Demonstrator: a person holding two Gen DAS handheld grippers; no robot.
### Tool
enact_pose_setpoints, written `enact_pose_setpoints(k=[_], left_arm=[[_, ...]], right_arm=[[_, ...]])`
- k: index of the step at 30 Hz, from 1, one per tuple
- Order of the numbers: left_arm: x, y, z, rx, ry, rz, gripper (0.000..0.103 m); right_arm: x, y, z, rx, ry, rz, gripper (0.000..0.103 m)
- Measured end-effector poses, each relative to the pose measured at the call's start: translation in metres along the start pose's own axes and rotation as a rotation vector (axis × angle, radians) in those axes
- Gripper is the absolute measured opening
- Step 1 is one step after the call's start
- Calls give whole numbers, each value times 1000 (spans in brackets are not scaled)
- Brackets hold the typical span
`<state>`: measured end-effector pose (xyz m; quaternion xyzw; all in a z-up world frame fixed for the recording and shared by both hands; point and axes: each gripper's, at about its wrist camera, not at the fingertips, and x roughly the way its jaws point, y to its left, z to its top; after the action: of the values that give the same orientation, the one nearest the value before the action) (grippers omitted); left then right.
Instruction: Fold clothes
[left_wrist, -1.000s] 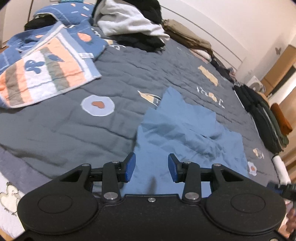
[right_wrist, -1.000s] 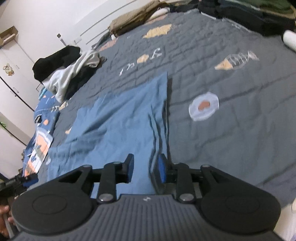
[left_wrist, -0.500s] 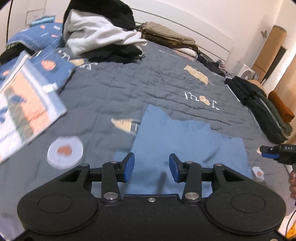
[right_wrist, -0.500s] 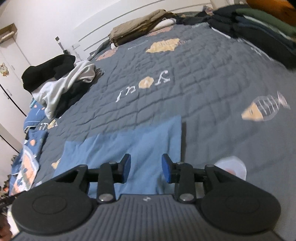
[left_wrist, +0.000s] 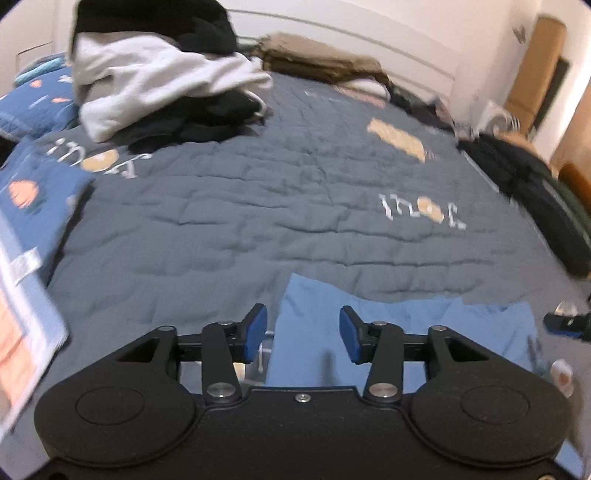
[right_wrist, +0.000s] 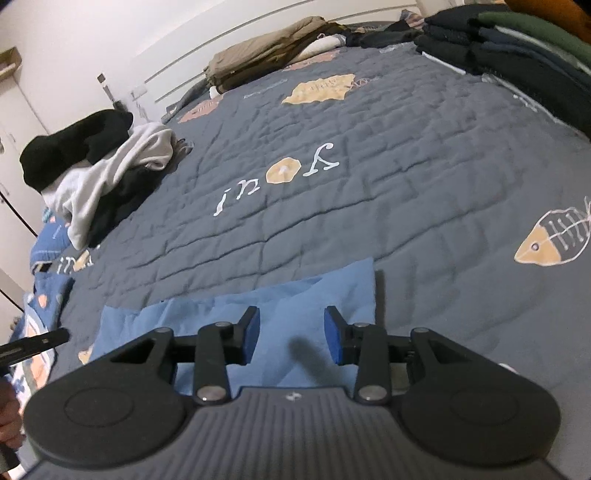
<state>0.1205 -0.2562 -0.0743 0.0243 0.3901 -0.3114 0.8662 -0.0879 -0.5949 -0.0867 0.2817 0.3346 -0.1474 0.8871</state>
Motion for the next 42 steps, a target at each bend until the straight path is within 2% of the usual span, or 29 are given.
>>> enact_pose_setpoints(k=[3,12,17,19,20,21,23,25,31,37,40,42], left_arm=[[18,-1,6,46,28,7,48],[59,11,19,-6,84,5,50],[75,10,16,9,136,-38,50],[78,11,15,-11,139,-73,43],[78,12,15,-14,138,-88,26],[76,12,15,-22,135,-107,13],[73,13,15,-37,130,-143,6],[65,15,17,-38,89,-130,5],[42,41,27,-143,-20,-49,4],[55,39,20,-111,26,20,7],[56,40,18,-105,39,27,15],[53,43,17,-117,32,20,28]], right_arm=[[1,-4,0,31,-6,11,37],[3,-11,-1,65,-5,19,38],[7,-11,-3,66,8,22,38],[7,-9,-4,64,9,27,38],[6,-9,-4,63,8,28,38],[6,-8,-4,62,8,29,38],[6,-8,-4,63,7,30,38],[6,-8,-4,69,6,28,38],[2,-11,-3,79,-20,20,38],[4,-20,-1,84,-47,-1,38],[7,-28,2,86,-45,9,39],[8,-32,4,95,-48,17,39]])
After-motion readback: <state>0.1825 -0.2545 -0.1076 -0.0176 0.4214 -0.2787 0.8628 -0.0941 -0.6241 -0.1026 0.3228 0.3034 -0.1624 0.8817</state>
